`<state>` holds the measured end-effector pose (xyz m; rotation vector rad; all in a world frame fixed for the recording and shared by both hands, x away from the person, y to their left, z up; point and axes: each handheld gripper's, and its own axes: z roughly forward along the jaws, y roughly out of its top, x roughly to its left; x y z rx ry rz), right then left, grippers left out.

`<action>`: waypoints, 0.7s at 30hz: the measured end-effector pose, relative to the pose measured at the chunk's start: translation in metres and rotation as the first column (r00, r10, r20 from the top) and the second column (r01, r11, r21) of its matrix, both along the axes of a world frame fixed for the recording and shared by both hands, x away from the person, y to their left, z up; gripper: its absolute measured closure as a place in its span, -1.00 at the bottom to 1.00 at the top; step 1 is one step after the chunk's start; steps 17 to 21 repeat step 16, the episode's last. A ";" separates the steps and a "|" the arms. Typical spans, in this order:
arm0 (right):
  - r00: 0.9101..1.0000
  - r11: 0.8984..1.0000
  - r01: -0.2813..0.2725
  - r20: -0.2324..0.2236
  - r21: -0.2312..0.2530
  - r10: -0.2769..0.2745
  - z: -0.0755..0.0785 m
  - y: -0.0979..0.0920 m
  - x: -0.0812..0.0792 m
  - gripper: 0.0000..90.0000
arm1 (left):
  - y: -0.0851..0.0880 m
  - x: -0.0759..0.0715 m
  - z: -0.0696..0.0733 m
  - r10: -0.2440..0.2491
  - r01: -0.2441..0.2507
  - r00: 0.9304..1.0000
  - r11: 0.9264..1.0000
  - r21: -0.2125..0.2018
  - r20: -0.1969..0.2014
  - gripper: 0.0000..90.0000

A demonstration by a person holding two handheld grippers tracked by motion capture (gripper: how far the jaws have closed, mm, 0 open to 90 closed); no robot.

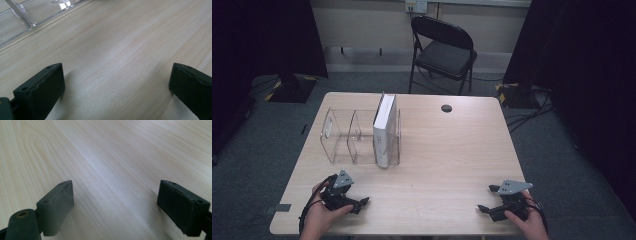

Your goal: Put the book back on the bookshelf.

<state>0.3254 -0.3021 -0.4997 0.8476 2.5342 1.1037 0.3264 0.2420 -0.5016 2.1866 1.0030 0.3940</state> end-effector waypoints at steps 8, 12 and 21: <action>1.000 1.000 0.000 0.000 0.000 0.000 0.000 0.000 0.000 -0.71 | 0.000 0.000 -0.001 -0.002 0.002 1.000 1.000 -0.010 0.015 -1.00; 1.000 1.000 0.000 0.000 0.000 0.000 0.000 0.000 0.000 -0.71 | 0.000 0.000 -0.001 -0.001 0.001 1.000 1.000 -0.010 0.015 -1.00; 1.000 1.000 0.000 0.000 0.000 0.000 0.000 0.000 0.000 -0.71 | 0.000 0.000 -0.001 0.000 0.000 1.000 1.000 -0.011 0.017 -1.00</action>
